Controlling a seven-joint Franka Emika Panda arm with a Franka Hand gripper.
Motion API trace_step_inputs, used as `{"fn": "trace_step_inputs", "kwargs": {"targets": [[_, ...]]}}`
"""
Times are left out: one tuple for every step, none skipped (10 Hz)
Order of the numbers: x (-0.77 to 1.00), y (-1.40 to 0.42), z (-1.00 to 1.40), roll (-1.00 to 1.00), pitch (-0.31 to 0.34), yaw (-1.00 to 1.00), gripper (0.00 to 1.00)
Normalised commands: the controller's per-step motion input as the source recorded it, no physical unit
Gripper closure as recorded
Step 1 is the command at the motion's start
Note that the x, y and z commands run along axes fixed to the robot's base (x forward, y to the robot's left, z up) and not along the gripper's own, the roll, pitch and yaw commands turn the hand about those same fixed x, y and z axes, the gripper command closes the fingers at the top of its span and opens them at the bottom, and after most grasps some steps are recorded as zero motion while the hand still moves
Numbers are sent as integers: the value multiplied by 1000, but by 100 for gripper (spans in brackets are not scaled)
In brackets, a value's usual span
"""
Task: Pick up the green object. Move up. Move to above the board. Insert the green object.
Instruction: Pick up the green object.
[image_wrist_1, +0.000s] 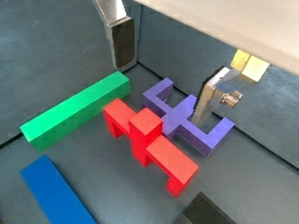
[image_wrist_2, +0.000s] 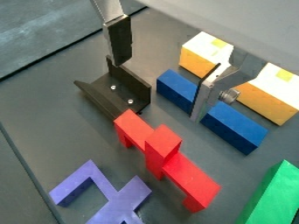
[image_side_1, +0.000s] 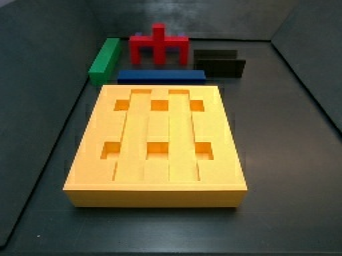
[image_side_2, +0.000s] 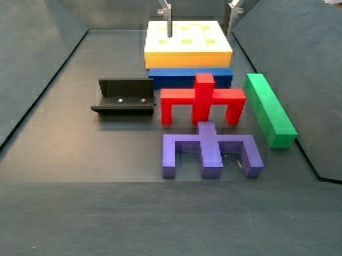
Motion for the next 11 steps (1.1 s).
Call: {"fn": "trace_step_inputs", "kwargs": {"targets": [[-23, 0, 0, 0, 0, 0, 0], [0, -54, 0, 3, 0, 0, 0], [-726, -423, -220, 7, -140, -57, 0], [-717, -640, -497, 70, -110, 0, 0], [-871, -623, -486, 89, -106, 0, 0], [-951, -466, -354, 54, -139, 0, 0], [-1000, -100, -291, 20, -239, 0, 0], [-1000, 171, -400, 0, -146, -171, 0], [-997, 274, -457, 63, -144, -274, 0], [-1000, 263, -511, 101, -157, -217, 0], [-894, 157, -483, 181, -63, -211, 0]]}}
